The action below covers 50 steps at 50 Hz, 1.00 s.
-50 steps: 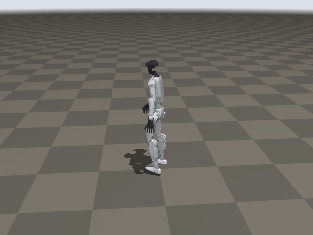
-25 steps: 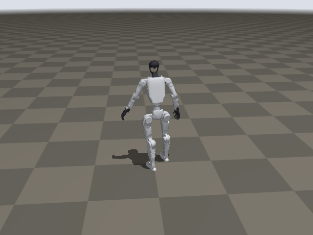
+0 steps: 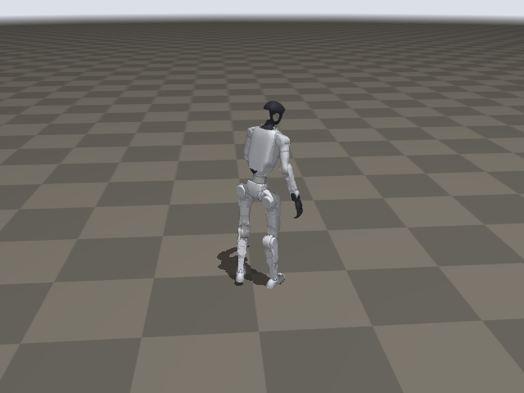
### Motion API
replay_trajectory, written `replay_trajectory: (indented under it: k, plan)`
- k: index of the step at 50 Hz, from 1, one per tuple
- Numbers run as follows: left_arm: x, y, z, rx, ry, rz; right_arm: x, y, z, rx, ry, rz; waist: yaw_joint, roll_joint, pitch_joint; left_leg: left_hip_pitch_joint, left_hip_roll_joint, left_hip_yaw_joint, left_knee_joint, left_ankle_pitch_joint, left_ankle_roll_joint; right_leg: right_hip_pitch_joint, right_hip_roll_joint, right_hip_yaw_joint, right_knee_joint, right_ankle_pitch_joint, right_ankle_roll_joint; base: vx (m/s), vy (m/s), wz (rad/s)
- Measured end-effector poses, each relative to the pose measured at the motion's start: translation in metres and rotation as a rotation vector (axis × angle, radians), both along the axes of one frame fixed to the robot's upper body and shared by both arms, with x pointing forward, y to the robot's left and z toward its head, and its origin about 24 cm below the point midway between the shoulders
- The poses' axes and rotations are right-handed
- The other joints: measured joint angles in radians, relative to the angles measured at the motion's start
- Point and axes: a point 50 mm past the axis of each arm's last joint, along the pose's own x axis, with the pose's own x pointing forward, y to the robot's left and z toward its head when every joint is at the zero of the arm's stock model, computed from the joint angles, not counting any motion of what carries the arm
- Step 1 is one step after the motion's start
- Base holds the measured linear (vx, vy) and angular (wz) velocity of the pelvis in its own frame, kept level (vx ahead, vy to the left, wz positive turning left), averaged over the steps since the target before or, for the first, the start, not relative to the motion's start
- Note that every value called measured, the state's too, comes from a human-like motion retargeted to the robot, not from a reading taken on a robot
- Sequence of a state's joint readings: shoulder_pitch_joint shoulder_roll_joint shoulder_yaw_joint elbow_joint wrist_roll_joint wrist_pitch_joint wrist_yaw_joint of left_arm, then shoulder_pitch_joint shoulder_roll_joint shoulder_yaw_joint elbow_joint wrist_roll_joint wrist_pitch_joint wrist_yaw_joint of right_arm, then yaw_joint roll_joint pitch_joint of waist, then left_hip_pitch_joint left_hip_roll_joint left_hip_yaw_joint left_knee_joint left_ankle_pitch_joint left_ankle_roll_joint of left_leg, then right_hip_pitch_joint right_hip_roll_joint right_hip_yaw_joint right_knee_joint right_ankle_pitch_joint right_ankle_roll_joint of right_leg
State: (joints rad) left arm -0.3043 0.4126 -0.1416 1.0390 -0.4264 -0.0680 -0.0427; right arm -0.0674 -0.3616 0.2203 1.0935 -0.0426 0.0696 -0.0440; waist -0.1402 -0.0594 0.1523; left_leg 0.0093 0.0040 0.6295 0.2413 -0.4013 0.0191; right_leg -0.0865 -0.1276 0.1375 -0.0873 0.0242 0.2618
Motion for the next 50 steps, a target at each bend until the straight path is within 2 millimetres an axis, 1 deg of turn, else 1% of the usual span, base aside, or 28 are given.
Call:
replay_trajectory:
  k: [3, 5, 7, 10, 12, 16, 18, 20, 23, 25, 28, 29, 32, 35, 38, 40, 43, 45, 48, 50]
  plan:
    - [-0.02, -0.004, -0.019, 0.077, 0.124, -0.089, -0.01, 0.002, -0.004, 0.02, 0.003, -0.037, 0.004, -0.029, 0.004, -0.027, -0.024, -0.314, 0.135, -0.056, 0.033, 0.031, -0.006, 0.1, 0.005, 0.01, 0.0, 0.03, 0.15, -1.83]
    - [-0.033, -0.006, -0.029, 0.128, 0.188, -0.126, -0.017, 0.002, -0.005, 0.025, -0.006, -0.081, 0.009, -0.04, 0.008, -0.024, -0.06, -0.505, 0.182, -0.075, 0.035, 0.047, -0.004, 0.161, 0.009, 0.017, 0.0, -0.02, 0.19, -1.71]
    - [-0.041, -0.007, -0.036, 0.168, 0.229, -0.138, -0.022, 0.001, -0.006, 0.025, -0.023, -0.13, 0.014, -0.046, 0.013, 0.0, -0.092, -0.66, 0.187, -0.073, 0.023, 0.057, 0.006, 0.219, 0.014, 0.026, 0.0, -0.07, 0.17, -1.57]
    - [-0.048, -0.007, -0.041, 0.21, 0.262, -0.128, -0.026, 0.001, -0.006, 0.025, -0.051, -0.188, 0.012, -0.042, 0.024, 0.051, -0.101, -0.817, 0.154, -0.07, -0.015, 0.067, 0.044, 0.291, 0.019, 0.04, 0.0, -0.12, 0.11, -1.31]
    - [-0.045, -0.006, -0.04, 0.23, 0.265, -0.116, -0.022, 0.001, -0.005, 0.028, -0.071, -0.199, 0.003, -0.033, 0.038, 0.086, -0.073, -0.848, 0.112, -0.081, -0.049, 0.07, 0.084, 0.322, 0.016, 0.056, 0.0, -0.17, 0.02, -1.01]
    - [-0.031, -0.005, -0.034, 0.262, 0.259, -0.124, -0.006, 0.005, -0.001, 0.035, -0.097, -0.136, -0.028, -0.024, 0.064, 0.135, -0.01, -0.785, -0.001, -0.1, -0.104, 0.047, 0.153, 0.371, 0.004, 0.102, 0.0, -0.27, 0.0, -0.86]
    - [-0.023, -0.005, -0.029, 0.28, 0.257, -0.151, 0.002, 0.009, 0.001, 0.037, -0.098, -0.069, -0.035, -0.024, 0.075, 0.147, 0.012, -0.724, -0.065, -0.088, -0.122, 0.016, 0.173, 0.348, 0.0, 0.122, 0.0, -0.43, 0.03, -1.14]
    - [-0.017, -0.003, -0.025, 0.302, 0.257, -0.185, 0.008, 0.014, 0.002, 0.034, -0.089, 0.01, -0.03, -0.026, 0.079, 0.149, 0.025, -0.653, -0.126, -0.058, -0.138, -0.025, 0.178, 0.242, 0.0, 0.129, 0.0, -0.58, 0.06, -1.52]
    - [-0.01, 0.001, -0.018, 0.33, 0.241, -0.215, 0.009, 0.022, 0.0, 0.022, -0.057, 0.123, -0.003, -0.029, 0.063, 0.126, 0.015, -0.545, -0.207, 0.013, -0.144, -0.075, 0.136, 0.02, 0.001, 0.101, 0.0, -0.65, 0.22, -1.77]
    - [-0.006, 0.003, -0.014, 0.338, 0.216, -0.217, 0.003, 0.027, -0.003, 0.015, -0.026, 0.18, 0.016, -0.029, 0.044, 0.105, -0.007, -0.488, -0.245, 0.055, -0.137, -0.078, 0.093, -0.064, 0.004, 0.071, 0.0, -0.55, 0.38, -1.52]
    - [0.0, 0.001, -0.008, 0.308, 0.145, -0.183, -0.008, 0.026, -0.008, -0.002, 0.023, 0.229, 0.039, -0.028, 0.015, 0.062, -0.055, -0.424, -0.264, 0.095, -0.117, -0.044, 0.015, -0.098, 0.004, 0.033, 0.0, -0.45, 0.39, -1.13]
    - [0.002, 0.001, -0.006, 0.287, 0.118, -0.164, -0.011, 0.025, -0.009, -0.007, 0.038, 0.237, 0.049, -0.022, 0.006, 0.048, -0.054, -0.404, -0.266, 0.106, -0.119, -0.029, 0.006, -0.113, 0.014, 0.017, -0.017, -0.39, 0.19, -0.99]
    - [0.006, -0.003, -0.002, 0.2, 0.049, -0.105, -0.024, 0.021, -0.013, -0.014, 0.089, 0.246, 0.084, 0.009, -0.018, 0.012, -0.019, -0.348, -0.267, 0.133, -0.14, 0.019, 0.005, -0.182, 0.078, -0.049, -0.093, -0.35, 0.01, -0.9]
    - [0.002, -0.009, -0.004, 0.1, 0.012, -0.079, -0.04, 0.019, -0.019, 0.007, 0.159, 0.243, 0.125, 0.042, -0.045, -0.016, 0.024, -0.308, -0.268, 0.157, -0.161, 0.063, 0.011, -0.227, 0.185, -0.135, -0.148, -0.32, -0.05, -0.71]
    - [-0.008, -0.015, -0.011, 0.035, 0.005, -0.076, -0.051, 0.021, -0.024, 0.08, 0.226, 0.237, 0.173, 0.059, -0.07, -0.04, 0.056, -0.283, -0.273, 0.179, -0.174, 0.103, 0.041, -0.156, 0.279, -0.207, -0.156, -0.33, -0.1, -0.5]
    - [-0.016, -0.018, -0.017, -0.007, 0.016, -0.054, -0.052, 0.023, -0.025, 0.087, 0.265, 0.234, 0.204, 0.061, -0.079, -0.056, 0.065, -0.267, -0.284, 0.201, -0.182, 0.139, 0.068, -0.074, 0.3, -0.221, -0.144, -0.37, -0.14, -0.39]
    - [-0.033, -0.019, -0.029, -0.06, 0.052, -0.011, -0.039, 0.024, -0.024, 0.074, 0.274, 0.242, 0.257, 0.048, -0.081, -0.082, 0.063, -0.238, -0.3, 0.238, -0.192, 0.206, 0.088, 0.022, 0.266, -0.192, -0.12, -0.41, -0.18, -0.37]
    - [-0.047, -0.019, -0.037, -0.084, 0.085, 0.022, -0.021, 0.025, -0.02, 0.048, 0.244, 0.255, 0.298, 0.037, -0.075, -0.099, 0.06, -0.215, -0.31, 0.263, -0.202, 0.242, 0.084, 0.037, 0.216, -0.192, -0.113, -0.46, -0.21, -0.4]
    - [-0.07, -0.016, -0.05, -0.084, 0.156, 0.065, 0.02, 0.024, -0.006, -0.016, 0.137, 0.281, 0.362, 0.027, -0.052, -0.125, 0.059, -0.188, -0.321, 0.291, -0.219, 0.265, 0.07, 0.0, 0.132, -0.236, -0.109, -0.51, -0.23, -0.34]
    - [-0.087, -0.014, -0.059, -0.062, 0.22, 0.085, 0.05, 0.022, 0.008, -0.066, 0.038, 0.294, 0.4, 0.027, -0.035, -0.145, 0.062, -0.185, -0.323, 0.295, -0.224, 0.266, 0.066, -0.016, 0.086, -0.247, -0.104, -0.53, -0.22, -0.18]
